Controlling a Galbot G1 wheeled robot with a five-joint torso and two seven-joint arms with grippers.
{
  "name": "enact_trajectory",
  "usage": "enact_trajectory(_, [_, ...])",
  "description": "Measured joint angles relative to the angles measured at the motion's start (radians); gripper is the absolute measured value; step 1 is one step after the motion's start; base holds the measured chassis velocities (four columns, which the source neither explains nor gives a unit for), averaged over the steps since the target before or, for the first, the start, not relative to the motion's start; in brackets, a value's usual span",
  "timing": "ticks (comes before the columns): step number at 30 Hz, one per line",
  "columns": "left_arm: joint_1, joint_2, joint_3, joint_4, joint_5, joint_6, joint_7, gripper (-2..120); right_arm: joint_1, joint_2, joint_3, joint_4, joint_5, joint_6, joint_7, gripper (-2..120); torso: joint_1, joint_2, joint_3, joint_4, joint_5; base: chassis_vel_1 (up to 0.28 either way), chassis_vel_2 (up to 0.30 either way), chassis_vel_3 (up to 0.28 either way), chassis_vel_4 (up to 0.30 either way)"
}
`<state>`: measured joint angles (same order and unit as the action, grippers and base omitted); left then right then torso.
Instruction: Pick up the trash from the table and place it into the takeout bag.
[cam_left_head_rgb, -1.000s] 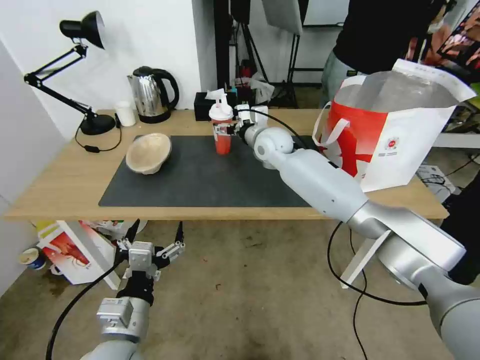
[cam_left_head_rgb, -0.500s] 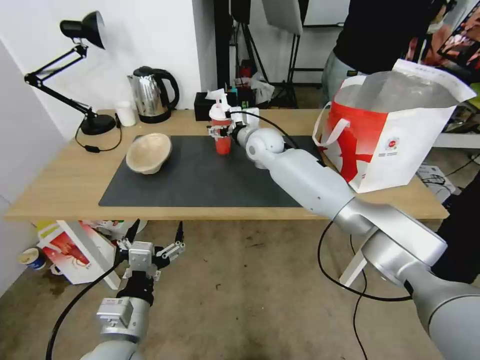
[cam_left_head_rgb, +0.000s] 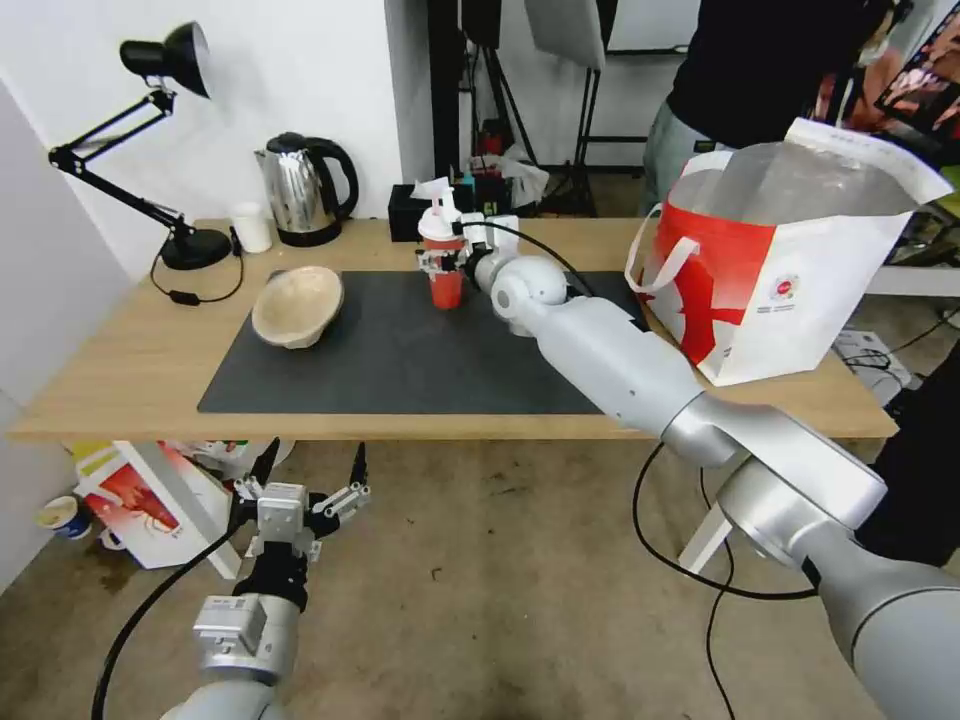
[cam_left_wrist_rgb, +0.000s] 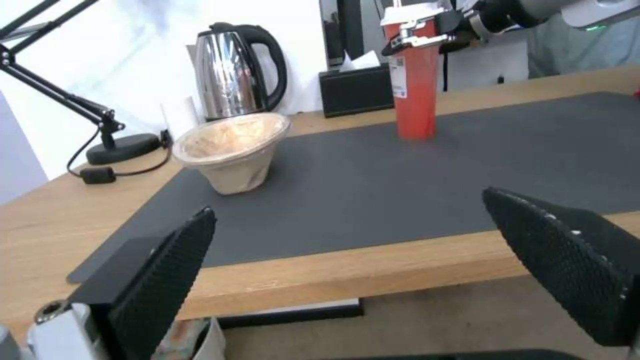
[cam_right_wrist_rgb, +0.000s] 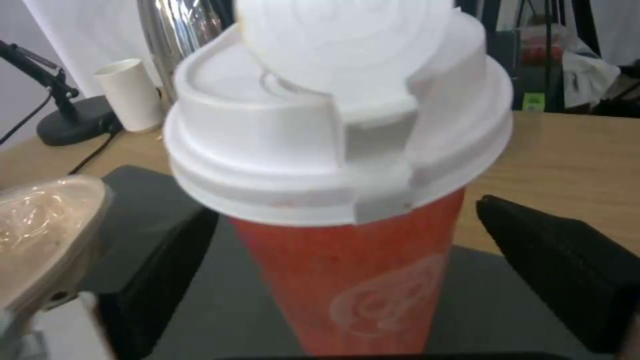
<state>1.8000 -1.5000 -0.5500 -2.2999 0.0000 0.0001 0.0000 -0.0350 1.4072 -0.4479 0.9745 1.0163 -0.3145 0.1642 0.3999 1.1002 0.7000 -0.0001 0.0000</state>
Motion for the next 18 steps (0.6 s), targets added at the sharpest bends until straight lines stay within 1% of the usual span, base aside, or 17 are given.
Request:
enact_trajectory(1, [0.000,0.000,0.000,0.000,0.000,0.000,0.000,100,0.000,0.000,0.000,0.000,0.000,0.000,0.000,98,0.000,0.000,0.000,0.0000,0.0000,0.000,0.000,0.000,0.000])
enact_trajectory(3, [0.000,0.000,0.000,0.000,0.000,0.000,0.000,100,0.001,0.008,0.002,-0.018,-0.001,0.004,-0.007,91,0.000,0.000,0.000,0.0001,0.0000,0.000,0.000,0.000,0.000])
enact_trajectory(5, [0.000,0.000,0.000,0.000,0.000,0.000,0.000,100,0.001,0.015,0.008,-0.031,-0.002,0.007,-0.011,81,0.000,0.000,0.000,0.0002,0.0000,0.000,0.000,0.000,0.000])
enact_trajectory(6, [0.000,0.000,0.000,0.000,0.000,0.000,0.000,100,0.001,0.015,0.008,-0.031,-0.002,0.007,-0.011,81,0.000,0.000,0.000,0.0002,0.0000,0.000,0.000,0.000,0.000])
enact_trajectory(7, [0.000,0.000,0.000,0.000,0.000,0.000,0.000,100,0.000,0.016,0.010,-0.034,-0.002,0.008,-0.013,78,0.000,0.000,0.000,0.0001,0.0000,0.000,0.000,0.000,0.000])
enact_trajectory(9, [0.000,0.000,0.000,0.000,0.000,0.000,0.000,100,0.000,0.016,0.010,-0.034,-0.002,0.008,-0.013,78,0.000,0.000,0.000,0.0001,0.0000,0.000,0.000,0.000,0.000])
enact_trajectory(10, [0.000,0.000,0.000,0.000,0.000,0.000,0.000,100,-0.001,0.016,0.011,-0.037,-0.002,0.008,-0.015,75,0.000,0.000,0.000,0.0001,0.0000,0.000,0.000,0.000,0.000])
enact_trajectory(11, [0.000,0.000,0.000,0.000,0.000,0.000,0.000,100,-0.001,0.016,0.011,-0.037,-0.002,0.008,-0.015,75,0.000,0.000,0.000,0.0001,0.0000,0.000,0.000,0.000,0.000])
enact_trajectory(12, [0.000,0.000,0.000,0.000,0.000,0.000,0.000,100,-0.001,0.017,0.012,-0.038,-0.002,0.008,-0.016,65,0.000,0.000,0.000,0.0001,0.0000,0.000,0.000,0.000,0.000])
enact_trajectory(13, [0.000,0.000,0.000,0.000,0.000,0.000,0.000,100,-0.001,0.017,0.012,-0.038,-0.002,0.009,-0.016,59,0.000,0.000,0.000,0.0001,0.0000,0.000,0.000,0.000,0.000])
enact_trajectory(15, [0.000,0.000,0.000,0.000,0.000,0.000,0.000,100,-0.002,0.017,0.013,-0.040,-0.002,0.009,-0.017,54,0.000,0.000,0.000,0.0001,0.0001,0.000,0.000,0.000,0.000])
enact_trajectory(16, [0.000,0.000,0.000,0.000,0.000,0.000,0.000,100,-0.002,0.017,0.013,-0.040,-0.002,0.009,-0.017,54,0.000,0.000,0.000,0.0001,0.0001,0.000,0.000,0.000,0.000])
enact_trajectory(17, [0.000,0.000,0.000,0.000,0.000,0.000,0.000,100,-0.002,0.017,0.014,-0.041,-0.002,0.009,-0.018,48,0.000,0.000,0.000,0.0001,0.0001,0.000,0.000,0.000,0.000])
enact_trajectory(18, [0.000,0.000,0.000,0.000,0.000,0.000,0.000,100,-0.003,0.018,0.016,-0.044,-0.003,0.010,-0.020,44,0.000,0.000,0.000,0.0001,0.0001,0.000,0.000,0.000,0.000])
